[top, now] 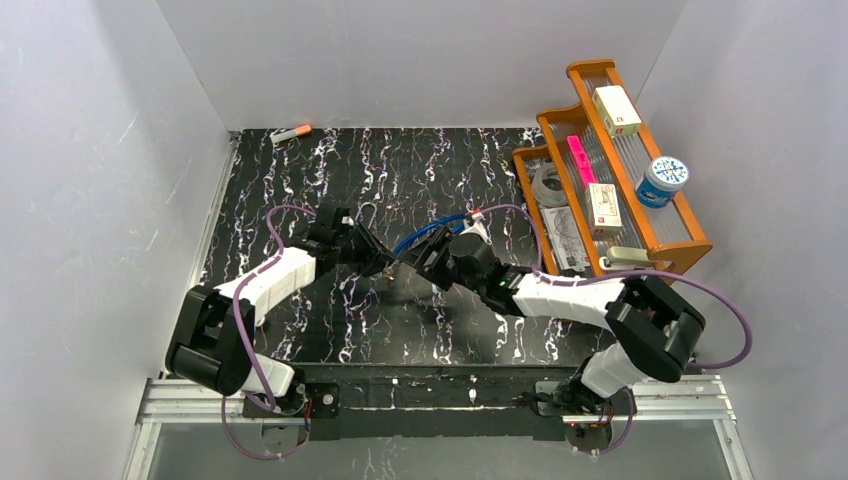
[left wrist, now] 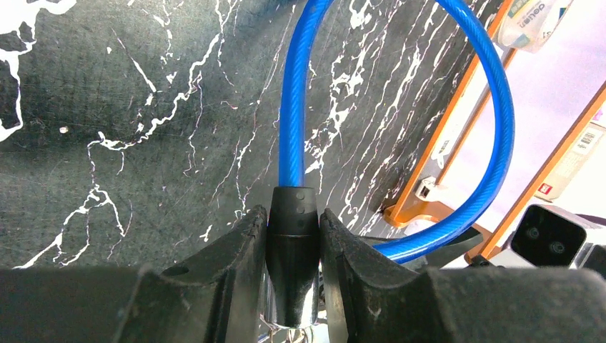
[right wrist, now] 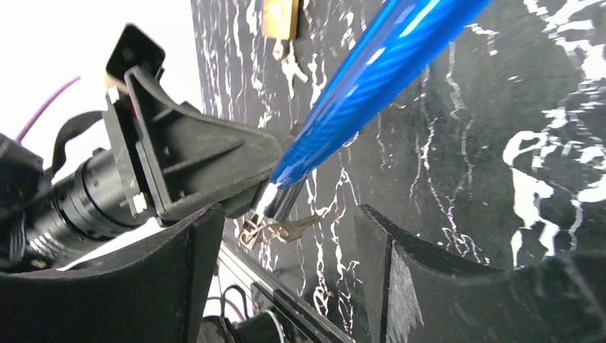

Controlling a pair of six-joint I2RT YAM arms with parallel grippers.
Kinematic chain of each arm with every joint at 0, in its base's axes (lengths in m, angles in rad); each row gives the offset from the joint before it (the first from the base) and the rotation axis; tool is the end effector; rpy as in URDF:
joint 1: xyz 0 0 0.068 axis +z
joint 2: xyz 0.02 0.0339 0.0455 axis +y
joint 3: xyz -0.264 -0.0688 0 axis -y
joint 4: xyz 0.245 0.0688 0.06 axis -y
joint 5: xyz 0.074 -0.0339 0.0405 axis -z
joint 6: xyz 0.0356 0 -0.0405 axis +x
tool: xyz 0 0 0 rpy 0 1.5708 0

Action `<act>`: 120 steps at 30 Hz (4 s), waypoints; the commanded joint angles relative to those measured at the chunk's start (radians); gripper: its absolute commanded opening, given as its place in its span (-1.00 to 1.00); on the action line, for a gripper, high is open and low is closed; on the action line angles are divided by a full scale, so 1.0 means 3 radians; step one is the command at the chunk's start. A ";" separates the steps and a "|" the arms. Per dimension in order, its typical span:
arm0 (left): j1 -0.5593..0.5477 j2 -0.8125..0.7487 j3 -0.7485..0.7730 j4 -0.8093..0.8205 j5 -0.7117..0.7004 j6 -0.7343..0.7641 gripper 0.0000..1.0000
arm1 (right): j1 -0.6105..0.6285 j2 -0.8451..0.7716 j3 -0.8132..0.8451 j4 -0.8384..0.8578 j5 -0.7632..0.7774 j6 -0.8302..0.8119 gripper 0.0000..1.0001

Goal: Unlock with the key

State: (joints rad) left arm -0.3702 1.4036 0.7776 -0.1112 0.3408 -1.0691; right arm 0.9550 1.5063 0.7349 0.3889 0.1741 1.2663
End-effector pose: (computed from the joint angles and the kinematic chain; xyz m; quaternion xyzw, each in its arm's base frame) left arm 0.2655 -0.1158 0.2066 -0.2440 0.8702 -0.3796 0.1978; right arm 0.1908 0.2590 0.2085 0.1760 0.8080 0.4677 0.3122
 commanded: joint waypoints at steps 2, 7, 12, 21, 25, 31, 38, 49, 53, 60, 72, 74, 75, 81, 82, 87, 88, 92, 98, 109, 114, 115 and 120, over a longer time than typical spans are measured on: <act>-0.0008 -0.0050 -0.0018 0.0008 0.0036 0.0038 -1.00 | -0.0168 -0.0015 0.0289 -0.0932 0.0436 0.0558 0.46; -0.0009 -0.0053 -0.0030 -0.0017 0.0035 0.0082 -1.00 | -0.0256 0.0185 0.0585 -0.1173 0.0546 0.0572 0.31; -0.0009 -0.0006 -0.0058 -0.0012 0.0076 0.0128 -1.00 | -0.0333 0.0223 0.0682 -0.1060 0.0685 0.0444 -0.08; -0.0008 -0.0005 -0.0252 0.0552 0.0340 0.0109 0.06 | -0.0481 -0.0167 0.0025 0.0276 0.0224 0.0026 -0.97; -0.0003 0.0028 -0.0445 0.1285 0.0663 -0.0158 0.42 | -0.0496 -0.0439 -0.0173 0.0702 0.0098 -0.0136 -0.97; -0.0003 0.0015 -0.0271 0.0852 0.0531 0.0072 0.64 | -0.0494 -0.0636 -0.0081 0.0600 -0.0025 -0.0380 -0.97; -0.0003 -0.0099 0.0047 0.0021 -0.0041 0.0644 0.65 | -0.0494 -0.0578 -0.0171 0.0625 -0.0163 -0.0534 -0.97; 0.0041 -0.0155 0.0251 -0.0575 -0.0901 0.0882 0.62 | -0.0515 -0.1030 -0.0143 -0.0020 -0.0394 -0.1114 -0.97; 0.0053 -0.0121 0.0289 -0.0606 -0.1069 0.0965 0.60 | -0.0642 -0.1300 -0.0259 -0.0377 -0.0789 -0.1367 -0.97; 0.0066 0.0060 0.0392 -0.0597 -0.1313 0.1029 0.60 | -0.1111 -0.1429 -0.0329 -0.1118 -0.1544 -0.1623 -0.66; 0.0123 0.0222 0.0514 -0.0654 -0.1366 0.1187 0.60 | -0.1460 -0.1064 0.0160 -0.2222 -0.1255 -0.2141 0.12; 0.0126 0.0204 0.0546 -0.0705 -0.1375 0.1234 0.60 | -0.1460 -0.1028 0.0232 -0.2350 -0.1007 -0.2179 0.31; 0.0128 0.0189 0.0567 -0.0737 -0.1399 0.1250 0.60 | -0.1460 -0.1004 0.0261 -0.2407 -0.0880 -0.2194 0.39; 0.0145 0.0039 0.0668 -0.0942 -0.1575 0.1381 0.61 | -0.1460 -0.0844 0.0458 -0.2768 -0.0115 -0.2268 0.56; 0.0143 0.0007 0.0683 -0.0989 -0.1613 0.1398 0.61 | -0.1460 -0.0826 0.0472 -0.2834 -0.0008 -0.2286 0.57; 0.0149 -0.0154 0.0753 -0.1204 -0.1834 0.1498 0.63 | -0.1460 -0.0925 0.0512 -0.3052 0.0487 -0.2329 0.64; 0.0147 -0.0178 0.0766 -0.1239 -0.1863 0.1511 0.63 | -0.1460 -0.0957 0.0517 -0.3068 0.0536 -0.2347 0.65; 0.0152 -0.0268 0.0830 -0.1332 -0.1917 0.1534 0.63 | -0.1460 -0.1024 0.0616 -0.3202 0.0706 -0.2365 0.68; 0.0151 -0.0500 0.0959 -0.1412 -0.1940 0.1568 0.68 | -0.1460 -0.1229 0.0826 -0.3281 0.0879 -0.2507 0.69; 0.0150 -0.1696 0.1240 -0.1551 -0.2260 0.2132 0.96 | -0.1457 -0.2004 0.1595 -0.2845 0.0474 -0.3381 0.94; 0.0150 -0.2103 0.1638 -0.1729 -0.2422 0.2356 0.96 | -0.1458 -0.2244 0.1957 -0.2564 0.0381 -0.3662 0.97; 0.0147 -0.2136 0.1753 -0.1790 -0.2465 0.2398 0.96 | -0.1460 -0.2291 0.2028 -0.2531 0.0415 -0.3694 0.97; 0.0147 -0.2181 0.2385 -0.2332 -0.2731 0.2464 0.96 | -0.1460 -0.2396 0.2310 -0.2561 0.0578 -0.3772 0.97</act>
State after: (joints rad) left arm -0.3294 0.7509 1.3731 -0.6563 -0.3817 -0.3817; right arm 0.5190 0.8112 1.3563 -0.4301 0.3145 0.1940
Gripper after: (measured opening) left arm 0.981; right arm 0.984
